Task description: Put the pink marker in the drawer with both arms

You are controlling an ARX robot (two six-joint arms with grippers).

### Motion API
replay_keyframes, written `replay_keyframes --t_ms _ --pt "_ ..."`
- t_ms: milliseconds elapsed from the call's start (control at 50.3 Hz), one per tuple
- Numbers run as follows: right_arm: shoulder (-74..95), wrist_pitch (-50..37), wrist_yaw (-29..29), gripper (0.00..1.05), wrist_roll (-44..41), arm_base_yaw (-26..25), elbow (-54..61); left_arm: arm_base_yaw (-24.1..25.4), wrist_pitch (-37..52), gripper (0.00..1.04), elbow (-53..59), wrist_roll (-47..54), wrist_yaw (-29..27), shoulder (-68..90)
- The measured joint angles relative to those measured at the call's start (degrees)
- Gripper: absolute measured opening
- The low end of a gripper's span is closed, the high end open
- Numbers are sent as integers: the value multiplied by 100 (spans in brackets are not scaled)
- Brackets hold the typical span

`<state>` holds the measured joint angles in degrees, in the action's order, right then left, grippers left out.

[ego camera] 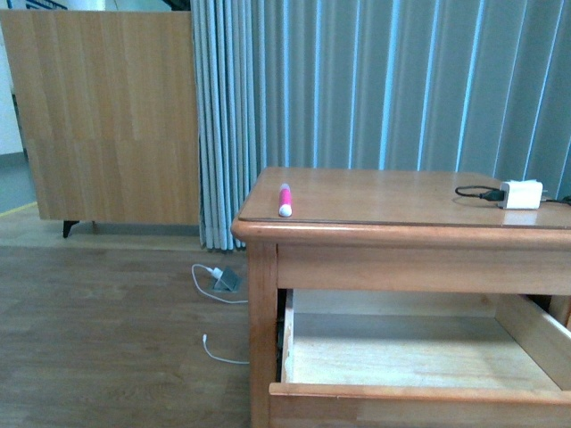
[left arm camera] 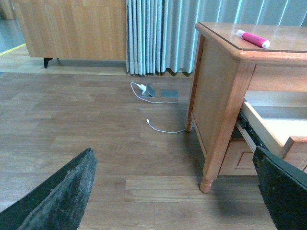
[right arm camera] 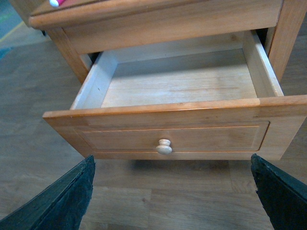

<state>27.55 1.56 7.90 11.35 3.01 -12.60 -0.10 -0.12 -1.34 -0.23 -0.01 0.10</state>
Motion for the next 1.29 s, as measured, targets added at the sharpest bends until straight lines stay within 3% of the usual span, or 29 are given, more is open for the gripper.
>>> replay_keyframes --t_ms 298,417,497,557,736,1113,1153,1233,1292 --pt "-396 105 -50 96 50 -181 42 0 0 99 0 0 2 0" --pt "-713 -1311 -758 78 -632 -271 625 0 0 99 0 0 -2 0" --pt "-883 -1491 -820 64 -876 -297 743 0 0 99 0 0 2 0" --pt "-927 -1491 -798 69 -973 -297 778 0 0 99 0 0 2 0" --pt "-931 -1491 -802 98 -1064 -297 787 0 0 99 0 0 2 0" --pt "-935 -1491 -800 96 -1097 -297 787 0 0 99 0 0 2 0" --pt "-935 -1491 -802 96 -1097 -297 787 -114 28 99 -2 -90 -354 55" --pt "-935 -1491 -802 96 -1097 -297 787 -789 153 99 -4 -470 -2417 490" --pt "-935 -1491 -798 96 -1099 -297 787 -946 238 99 -9 -658 -3141 824"
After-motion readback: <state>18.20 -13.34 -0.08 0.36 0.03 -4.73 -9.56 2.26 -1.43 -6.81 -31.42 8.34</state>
